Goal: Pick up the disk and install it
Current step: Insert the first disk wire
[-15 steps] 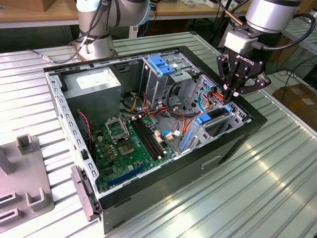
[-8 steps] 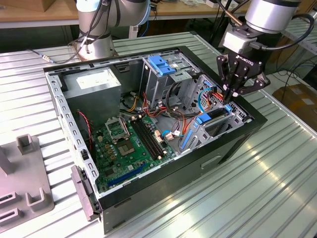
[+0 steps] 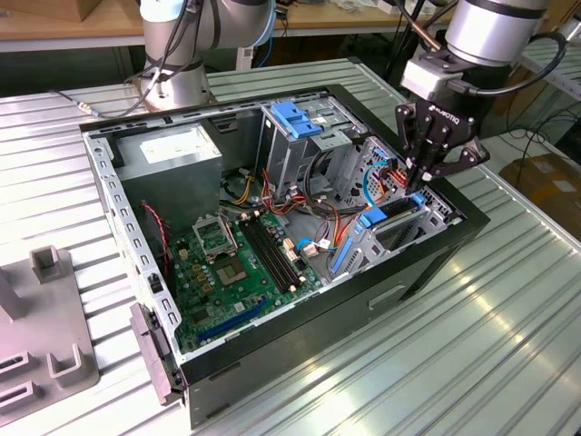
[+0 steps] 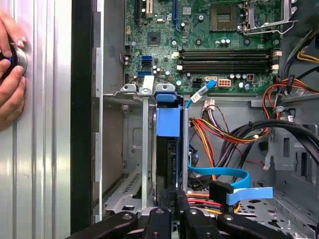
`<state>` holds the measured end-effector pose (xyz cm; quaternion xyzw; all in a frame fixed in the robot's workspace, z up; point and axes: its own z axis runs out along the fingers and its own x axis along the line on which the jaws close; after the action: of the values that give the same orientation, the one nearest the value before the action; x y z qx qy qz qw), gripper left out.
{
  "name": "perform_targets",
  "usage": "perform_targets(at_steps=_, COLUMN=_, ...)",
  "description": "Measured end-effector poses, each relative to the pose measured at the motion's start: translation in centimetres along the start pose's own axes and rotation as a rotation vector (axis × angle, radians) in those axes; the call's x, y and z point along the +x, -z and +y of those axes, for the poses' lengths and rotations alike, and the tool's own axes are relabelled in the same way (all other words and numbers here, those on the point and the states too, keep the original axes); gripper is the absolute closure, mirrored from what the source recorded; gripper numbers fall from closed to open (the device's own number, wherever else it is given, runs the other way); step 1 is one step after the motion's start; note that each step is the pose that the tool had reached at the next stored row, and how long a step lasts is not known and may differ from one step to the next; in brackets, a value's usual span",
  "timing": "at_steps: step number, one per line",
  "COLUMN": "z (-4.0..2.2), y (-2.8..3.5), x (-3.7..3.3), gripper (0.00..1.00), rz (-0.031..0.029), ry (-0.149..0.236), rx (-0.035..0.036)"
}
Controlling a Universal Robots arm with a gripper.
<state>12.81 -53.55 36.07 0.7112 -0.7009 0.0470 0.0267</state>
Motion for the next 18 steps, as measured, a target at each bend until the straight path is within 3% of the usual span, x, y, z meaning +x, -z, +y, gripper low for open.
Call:
perform_targets(at_steps=1, z=0.1, y=-0.05, x=0.0, gripper=0.84, rz=-0.0019, ry=-0.002, rx=-0.0002)
perform_targets(at_steps=4, z=0.28, y=-0.3, x=-0.02, gripper=0.84, rz=-0.0236, ry=-0.014, rx=-0.0011)
perform_targets(at_steps=7, z=0.28, y=-0.52, x=-0.03, gripper=0.84, rz=-0.0358, ry=-0.021, rx=-0.0016)
perform_targets(at_steps=9, z=0.29, y=-0.67, x=0.03, gripper=0.84, rz=-0.0476, ry=-0.026, rx=-0.002)
perform_targets(at_steps=12, z=0.38, y=-0.93, x=0.28, gripper=0.84, rz=-0.0563, ry=-0.027, rx=-0.0021)
perform_targets(at_steps=16, z=0.43, y=-1.18, x=0.91, gripper=0.84, rz=-0.0796, ry=-0.027, rx=-0.002)
perform_targets(at_steps=18, z=0.43, y=-1.25, x=0.94, gripper=0.84, rz=-0.0857, ry=-0.026, rx=-0.002)
